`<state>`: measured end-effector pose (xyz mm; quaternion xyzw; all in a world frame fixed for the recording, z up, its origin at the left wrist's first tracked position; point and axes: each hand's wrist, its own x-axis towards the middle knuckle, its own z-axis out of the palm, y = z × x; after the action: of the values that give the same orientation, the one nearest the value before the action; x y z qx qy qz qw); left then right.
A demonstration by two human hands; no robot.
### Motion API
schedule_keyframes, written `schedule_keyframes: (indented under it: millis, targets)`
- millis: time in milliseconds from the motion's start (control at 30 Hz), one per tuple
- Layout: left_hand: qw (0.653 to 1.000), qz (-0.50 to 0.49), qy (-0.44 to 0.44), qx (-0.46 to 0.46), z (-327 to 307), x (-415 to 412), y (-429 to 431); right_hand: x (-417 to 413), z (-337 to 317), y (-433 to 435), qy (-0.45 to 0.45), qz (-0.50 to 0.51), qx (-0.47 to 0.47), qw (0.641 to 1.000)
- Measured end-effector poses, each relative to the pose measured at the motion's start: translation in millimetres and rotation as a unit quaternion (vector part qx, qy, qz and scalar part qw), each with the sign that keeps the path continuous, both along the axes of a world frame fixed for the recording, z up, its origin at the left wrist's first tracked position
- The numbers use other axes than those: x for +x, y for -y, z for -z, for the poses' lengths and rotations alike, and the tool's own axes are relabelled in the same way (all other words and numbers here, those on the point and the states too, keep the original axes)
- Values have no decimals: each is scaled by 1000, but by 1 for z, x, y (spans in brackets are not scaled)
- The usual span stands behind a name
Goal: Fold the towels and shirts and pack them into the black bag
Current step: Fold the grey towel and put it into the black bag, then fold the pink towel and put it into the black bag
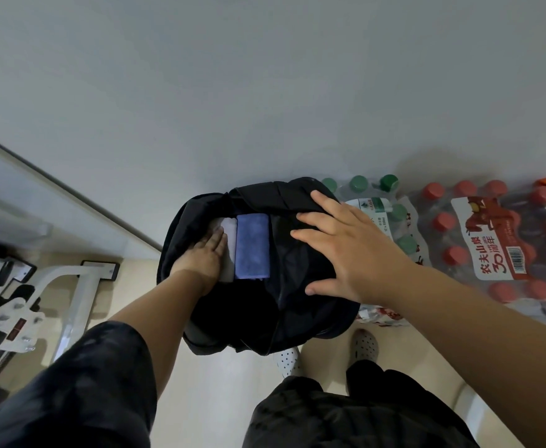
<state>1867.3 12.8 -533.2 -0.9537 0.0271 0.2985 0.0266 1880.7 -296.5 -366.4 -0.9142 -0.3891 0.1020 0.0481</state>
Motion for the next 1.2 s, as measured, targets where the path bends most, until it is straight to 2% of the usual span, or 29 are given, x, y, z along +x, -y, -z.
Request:
schedule_keyframes:
  millis: [233, 367, 500, 633, 733, 833, 967, 1067, 1200]
  targets:
    - [999, -20, -34, -4, 5, 5, -1, -1, 4, 0, 13, -1, -6, 1000]
    - [998, -49, -17, -30, -13, 2, 16, -1, 2, 2, 21, -7, 0, 1000]
    - [977, -110, 112, -142, -43, -27, 42, -2, 5, 13, 36, -30, 28, 999]
    - [908, -207, 264, -251, -82, -62, 76, -5, 6, 27, 30, -46, 47, 997]
    - [861, -202, 367, -287, -126, -71, 112, -7, 5, 46, 1, -49, 44, 998]
    - [841, -159, 422, -299, -173, -69, 158, -9, 5, 78, -14, -46, 70, 996]
    - [869, -92, 395, -285, -204, -56, 238, -9, 7, 151, -24, -12, 75, 997]
    - [899, -57, 349, -260, -202, -45, 309, -3, 9, 225, -17, 24, 51, 998]
    - [921, -35, 298, -249, -192, -30, 413, 5, 11, 335, -18, 79, 41, 996]
